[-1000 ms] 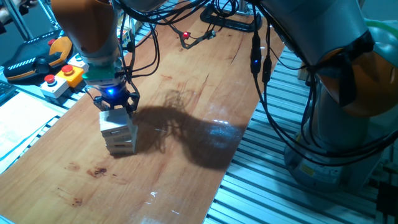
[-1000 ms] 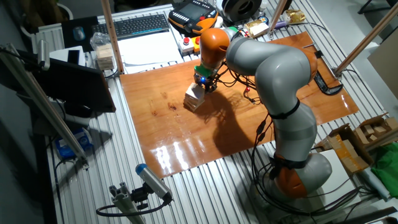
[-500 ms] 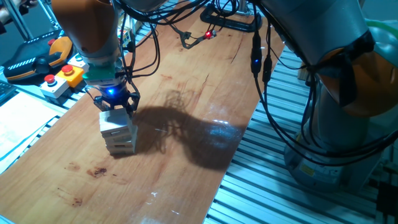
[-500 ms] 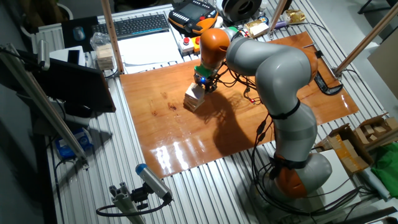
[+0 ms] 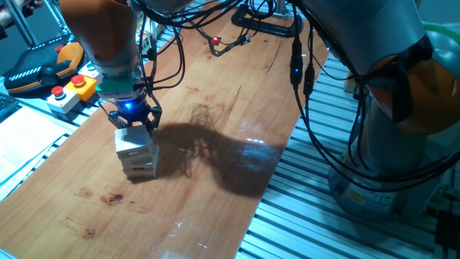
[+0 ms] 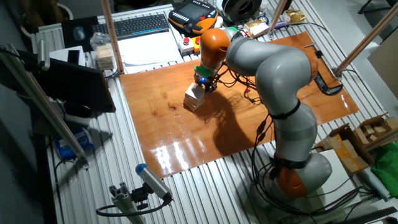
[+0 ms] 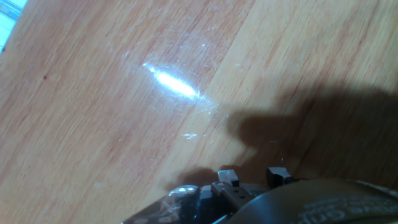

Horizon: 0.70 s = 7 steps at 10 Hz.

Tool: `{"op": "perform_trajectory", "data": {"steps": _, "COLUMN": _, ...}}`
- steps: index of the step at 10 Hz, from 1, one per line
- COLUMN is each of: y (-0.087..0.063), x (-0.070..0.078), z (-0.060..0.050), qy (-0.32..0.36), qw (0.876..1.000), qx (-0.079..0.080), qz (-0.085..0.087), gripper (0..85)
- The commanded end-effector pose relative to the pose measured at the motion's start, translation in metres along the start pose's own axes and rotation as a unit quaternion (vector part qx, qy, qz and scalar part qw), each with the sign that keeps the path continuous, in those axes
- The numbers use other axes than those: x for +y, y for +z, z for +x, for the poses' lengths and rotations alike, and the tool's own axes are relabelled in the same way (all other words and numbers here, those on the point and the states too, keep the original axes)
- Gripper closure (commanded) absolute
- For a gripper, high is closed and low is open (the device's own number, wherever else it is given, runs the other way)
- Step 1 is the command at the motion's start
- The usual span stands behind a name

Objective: Play Jenga

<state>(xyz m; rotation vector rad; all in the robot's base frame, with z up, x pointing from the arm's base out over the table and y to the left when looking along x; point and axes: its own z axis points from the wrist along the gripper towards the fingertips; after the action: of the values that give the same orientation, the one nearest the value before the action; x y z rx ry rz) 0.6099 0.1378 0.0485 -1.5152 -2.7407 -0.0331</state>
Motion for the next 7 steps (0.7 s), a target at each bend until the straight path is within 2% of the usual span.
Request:
{"op": "perform_trajectory", "data": {"steps": 1, "y": -0.0005, "x": 0.0003, "z": -0.0001, "qy": 0.0, "qw": 1.0, "qx": -0.001, "qz": -0.001, "gripper": 84.0}}
{"op": "perform_trajectory", "data": {"steps": 7, "y": -0.0003, "x": 0.0008, "z": -0.0015, "qy": -0.001, "qw": 1.0, "qx": -0.004, "qz": 0.0, "gripper": 84.0}}
